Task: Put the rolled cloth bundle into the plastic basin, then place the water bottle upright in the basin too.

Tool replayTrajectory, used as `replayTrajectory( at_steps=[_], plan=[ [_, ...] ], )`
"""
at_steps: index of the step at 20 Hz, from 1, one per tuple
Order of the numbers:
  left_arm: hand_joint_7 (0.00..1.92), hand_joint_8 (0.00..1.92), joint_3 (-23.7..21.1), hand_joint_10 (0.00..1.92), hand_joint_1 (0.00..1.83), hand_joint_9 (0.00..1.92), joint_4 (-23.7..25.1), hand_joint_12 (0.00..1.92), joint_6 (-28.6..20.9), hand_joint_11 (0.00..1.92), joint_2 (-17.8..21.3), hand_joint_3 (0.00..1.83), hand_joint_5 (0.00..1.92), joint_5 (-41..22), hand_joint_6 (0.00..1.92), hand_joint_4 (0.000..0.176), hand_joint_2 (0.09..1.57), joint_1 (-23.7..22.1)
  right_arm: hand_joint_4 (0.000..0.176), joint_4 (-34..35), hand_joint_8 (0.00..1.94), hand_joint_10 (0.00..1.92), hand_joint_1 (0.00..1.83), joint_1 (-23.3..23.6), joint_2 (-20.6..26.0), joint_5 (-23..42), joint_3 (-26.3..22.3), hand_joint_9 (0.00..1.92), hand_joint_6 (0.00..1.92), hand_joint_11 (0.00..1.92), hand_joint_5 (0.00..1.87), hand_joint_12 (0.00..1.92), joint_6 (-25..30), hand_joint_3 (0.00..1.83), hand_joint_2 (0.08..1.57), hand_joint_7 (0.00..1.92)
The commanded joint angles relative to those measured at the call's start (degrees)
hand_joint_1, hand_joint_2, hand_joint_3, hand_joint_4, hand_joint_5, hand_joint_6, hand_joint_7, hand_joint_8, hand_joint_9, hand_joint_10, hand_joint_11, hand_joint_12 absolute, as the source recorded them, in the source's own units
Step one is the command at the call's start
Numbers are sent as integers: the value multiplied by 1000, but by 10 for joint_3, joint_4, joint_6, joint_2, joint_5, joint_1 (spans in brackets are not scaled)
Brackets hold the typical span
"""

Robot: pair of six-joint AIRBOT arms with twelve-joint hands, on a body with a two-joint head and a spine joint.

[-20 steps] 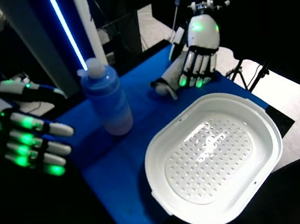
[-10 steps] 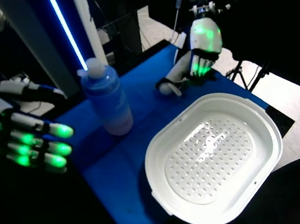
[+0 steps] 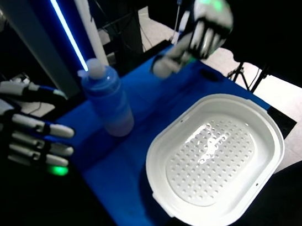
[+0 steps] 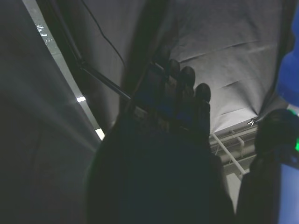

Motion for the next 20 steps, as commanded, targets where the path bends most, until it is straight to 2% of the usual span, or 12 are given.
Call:
replayTrajectory(
  at_steps=[1, 3, 5, 6, 7, 8, 10, 11, 13, 15, 16, 20],
  plan=[
    [906, 1921, 4, 1921, 1692, 1202, -27, 1921, 13, 1308, -2, 0, 604, -82, 1921, 168, 1149, -20, 93, -3, 0, 0, 333, 5, 0, 70, 4, 192, 0, 247, 107, 5, 6, 0, 1296, 214],
    [972, 1921, 32, 1921, 1748, 1313, -29, 1921, 35, 1392, -28, 0, 635, -43, 1921, 176, 1123, -77, 91, -3, 0, 0, 316, 5, -3, 70, 6, 191, 0, 252, 102, 6, 6, 0, 1295, 211],
    [848, 1921, 66, 1921, 1730, 1176, -27, 1921, 35, 1280, -58, 5, 494, -3, 1921, 176, 1151, -119, 100, -3, 0, 0, 290, 5, -5, 70, 8, 185, 0, 255, 87, 6, 6, 0, 1286, 202],
    [818, 1921, 90, 1921, 1736, 1125, -31, 1921, 35, 1228, -81, 1, 509, 26, 1921, 176, 1143, -136, 99, -3, 1, 1, 278, 5, -6, 70, 10, 187, 0, 260, 85, 8, 6, 0, 1279, 202],
    [794, 1921, 101, 1921, 1711, 1058, -34, 1921, 35, 1162, -92, 0, 558, 38, 1921, 176, 1136, -140, 104, -3, 0, 2, 277, 5, -7, 70, 11, 189, 0, 266, 78, 9, 6, 0, 1283, 200],
    [811, 1921, 125, 1921, 1685, 1092, -35, 1921, 35, 1206, -115, 1, 608, 63, 1921, 176, 1144, -153, 112, -3, 0, 1, 285, 5, -8, 70, 12, 187, 0, 262, 72, 7, 6, 2, 1292, 197],
    [778, 1921, 168, 1921, 1654, 1086, -36, 1921, 35, 1239, -158, 0, 585, 104, 1921, 176, 1152, -171, 101, -3, 1, 2, 284, 5, -9, 70, 15, 190, 0, 269, 70, 9, 8, 0, 1289, 198],
    [880, 1921, 183, 1921, 1737, 1194, -37, 1921, 35, 1290, -172, 0, 686, 119, 1921, 176, 1104, -178, 96, -3, 2, 3, 286, 5, -9, 70, 16, 194, 1, 272, 69, 10, 9, 0, 1289, 202],
    [954, 1921, 225, 1921, 1720, 1222, -44, 1921, 35, 1311, -211, 0, 736, 156, 1921, 176, 1090, -189, 80, -4, 4, 5, 296, 6, -13, 70, 20, 200, 3, 277, 76, 11, 12, 4, 1297, 210],
    [1018, 1921, 264, 1921, 1718, 1255, -49, 1921, 35, 1333, -247, 2, 785, 190, 1921, 176, 1106, -194, 78, -5, 5, 5, 308, 6, -19, 70, 25, 205, 4, 266, 82, 5, 17, 8, 1311, 219],
    [1070, 1921, 304, 1921, 1764, 1290, -52, 1921, 35, 1393, -278, 5, 851, 225, 1921, 176, 1121, -197, 94, -6, 2, 0, 333, 6, -23, 69, 29, 190, 2, 240, 82, 0, 19, 2, 1306, 219],
    [1089, 1921, 368, 1921, 1814, 1323, -52, 1921, 35, 1451, -327, 7, 866, 279, 1921, 176, 1126, -197, 90, -10, 2, 2, 356, 6, -31, 67, 39, 179, 2, 227, 89, 2, 22, 1, 1311, 222]
  ],
)
